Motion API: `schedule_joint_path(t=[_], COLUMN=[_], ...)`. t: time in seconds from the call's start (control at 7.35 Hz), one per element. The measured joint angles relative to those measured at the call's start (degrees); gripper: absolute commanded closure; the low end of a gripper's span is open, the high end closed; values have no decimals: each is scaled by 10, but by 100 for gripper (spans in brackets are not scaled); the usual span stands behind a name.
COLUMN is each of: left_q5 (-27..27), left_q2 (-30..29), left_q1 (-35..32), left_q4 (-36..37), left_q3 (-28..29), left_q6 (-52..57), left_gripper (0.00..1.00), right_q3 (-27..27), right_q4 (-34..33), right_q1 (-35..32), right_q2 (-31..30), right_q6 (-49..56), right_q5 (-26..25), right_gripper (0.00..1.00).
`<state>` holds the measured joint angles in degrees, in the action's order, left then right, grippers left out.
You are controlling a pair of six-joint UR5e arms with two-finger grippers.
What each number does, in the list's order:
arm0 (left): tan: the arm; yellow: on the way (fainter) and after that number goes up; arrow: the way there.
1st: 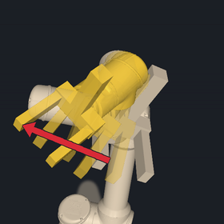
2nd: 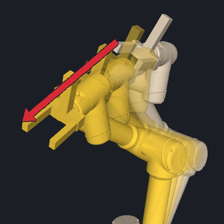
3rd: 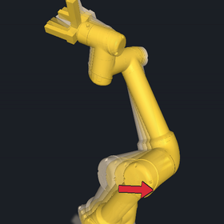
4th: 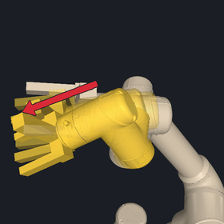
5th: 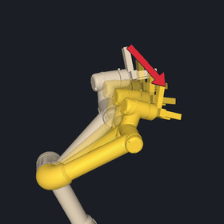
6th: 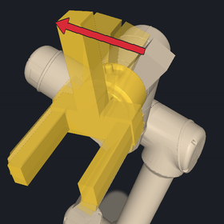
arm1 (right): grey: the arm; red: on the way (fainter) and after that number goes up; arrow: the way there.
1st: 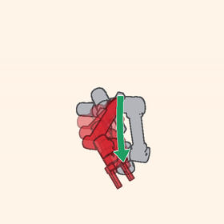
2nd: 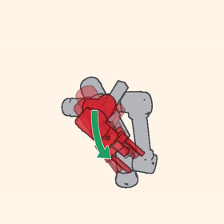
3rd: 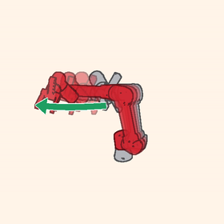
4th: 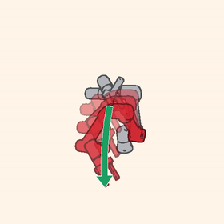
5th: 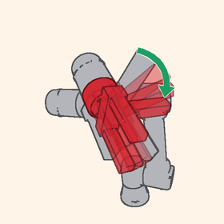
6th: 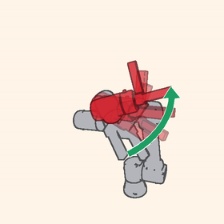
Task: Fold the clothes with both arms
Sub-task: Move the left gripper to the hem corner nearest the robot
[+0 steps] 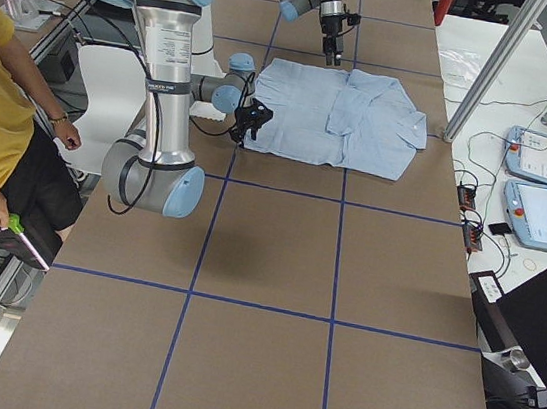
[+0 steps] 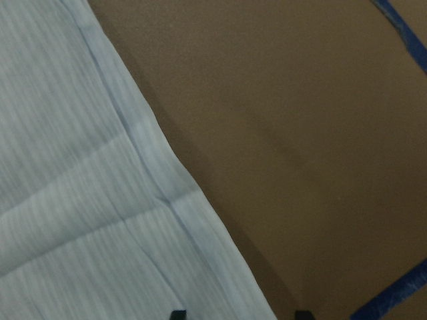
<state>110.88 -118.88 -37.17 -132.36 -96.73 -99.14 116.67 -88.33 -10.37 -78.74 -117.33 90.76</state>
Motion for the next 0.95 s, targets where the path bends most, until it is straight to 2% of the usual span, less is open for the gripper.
schedule_joint_path(t=[0.54, 0.68, 0.82, 0.95], left_q5=[-1, -2, -5, -7], left_q2=[0, 0, 1, 1], left_q1=[2, 2, 2, 2], left_q4=[0, 0, 0, 0], left_q3=[3, 4, 4, 4], left_q6=[0, 0, 0, 0], left_gripper=[1, 1, 1, 1], right_q3=[4, 4, 5, 5], right_q4=[0, 0, 0, 0], right_q1=[4, 5, 6, 6], right_q2=[-4, -6, -7, -8], right_q6=[0, 0, 0, 0], right_q5=[0, 0, 0, 0], right_gripper=[40, 63, 96, 100])
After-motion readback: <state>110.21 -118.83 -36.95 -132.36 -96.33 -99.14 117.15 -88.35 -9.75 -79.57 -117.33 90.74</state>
